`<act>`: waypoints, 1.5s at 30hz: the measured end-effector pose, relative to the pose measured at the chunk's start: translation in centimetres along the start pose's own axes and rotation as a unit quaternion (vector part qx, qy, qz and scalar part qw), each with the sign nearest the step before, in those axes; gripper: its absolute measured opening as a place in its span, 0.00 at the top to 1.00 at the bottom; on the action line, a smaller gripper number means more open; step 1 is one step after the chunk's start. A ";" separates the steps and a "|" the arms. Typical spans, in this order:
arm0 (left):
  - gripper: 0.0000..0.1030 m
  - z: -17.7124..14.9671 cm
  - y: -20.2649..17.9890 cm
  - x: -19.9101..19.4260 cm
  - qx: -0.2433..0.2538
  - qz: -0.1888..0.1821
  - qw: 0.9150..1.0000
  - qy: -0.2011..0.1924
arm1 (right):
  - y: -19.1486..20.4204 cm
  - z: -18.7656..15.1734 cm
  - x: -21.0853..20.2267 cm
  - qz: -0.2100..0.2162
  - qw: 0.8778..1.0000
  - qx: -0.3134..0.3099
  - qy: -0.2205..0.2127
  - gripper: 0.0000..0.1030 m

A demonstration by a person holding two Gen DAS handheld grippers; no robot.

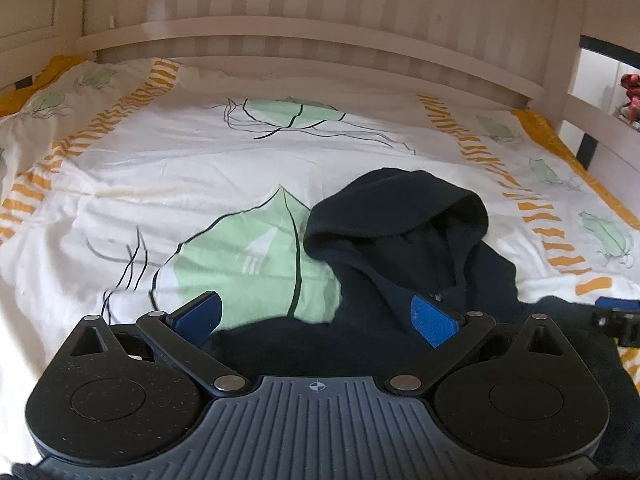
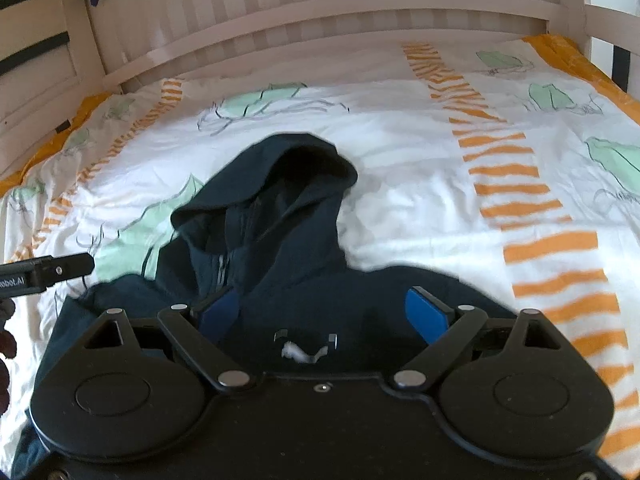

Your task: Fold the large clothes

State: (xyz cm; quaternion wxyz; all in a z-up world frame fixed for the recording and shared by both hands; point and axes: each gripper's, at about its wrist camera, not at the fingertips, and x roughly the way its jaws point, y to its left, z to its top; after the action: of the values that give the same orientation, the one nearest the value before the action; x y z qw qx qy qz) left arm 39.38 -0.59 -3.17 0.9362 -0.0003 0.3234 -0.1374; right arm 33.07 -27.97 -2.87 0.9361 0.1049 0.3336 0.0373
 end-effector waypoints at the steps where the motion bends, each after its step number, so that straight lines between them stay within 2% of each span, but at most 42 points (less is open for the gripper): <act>1: 0.01 0.3 0.0 0.4 0.002 -0.001 1.000 -0.001 | -0.2 0.5 0.3 0.001 1.000 0.001 -0.002 0.11; 10: 0.01 2.3 -0.9 5.0 0.058 0.006 0.998 0.000 | -0.4 3.8 4.3 0.004 1.000 -0.022 -0.018 0.11; 18: 0.01 2.9 -2.1 10.7 0.133 0.040 0.990 0.013 | -0.8 5.8 9.4 -0.008 0.999 -0.036 -0.007 0.11; 22: 0.01 3.0 -2.2 13.0 0.144 0.044 0.988 0.026 | -1.3 6.4 11.9 -0.011 1.000 -0.027 0.004 0.12; 28: 0.01 3.2 -3.3 16.2 0.188 0.056 0.980 0.038 | -2.3 6.8 14.2 -0.002 1.000 0.004 0.014 0.12; 32: 0.00 4.1 -3.5 18.1 0.200 0.089 0.975 0.029 | -2.6 6.7 15.1 -0.002 1.000 0.013 0.019 0.12; 34: 0.00 5.1 -2.6 18.7 0.183 0.119 0.976 0.026 | -2.8 6.6 15.4 -0.002 1.000 0.015 0.021 0.12; 35: 0.00 5.7 -1.8 18.6 0.158 0.121 0.980 0.020 | -2.8 6.6 15.5 -0.001 1.000 0.014 0.021 0.12; 38: 0.00 6.8 0.8 17.7 0.061 0.098 0.993 0.007 | -2.7 6.7 15.8 -0.003 1.000 0.009 0.020 0.12; 40: 0.00 6.9 2.3 17.0 0.004 0.073 0.997 0.004 | -2.5 6.8 16.0 -0.010 1.000 0.000 0.018 0.12; 42: 0.00 6.7 2.8 16.5 -0.008 0.071 0.997 0.002 | -2.1 6.9 16.3 -0.022 0.999 -0.015 0.018 0.13; 45: 0.00 6.6 2.8 15.7 0.006 0.069 0.998 -0.010 | -1.7 7.3 15.8 -0.080 0.996 -0.050 0.004 0.25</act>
State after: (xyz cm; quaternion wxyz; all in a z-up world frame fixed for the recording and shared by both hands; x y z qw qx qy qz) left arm 55.87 -2.50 -7.71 0.9466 0.0264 0.3128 -0.0742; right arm 49.88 -28.68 -7.49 0.9390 0.0308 0.3419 -0.0204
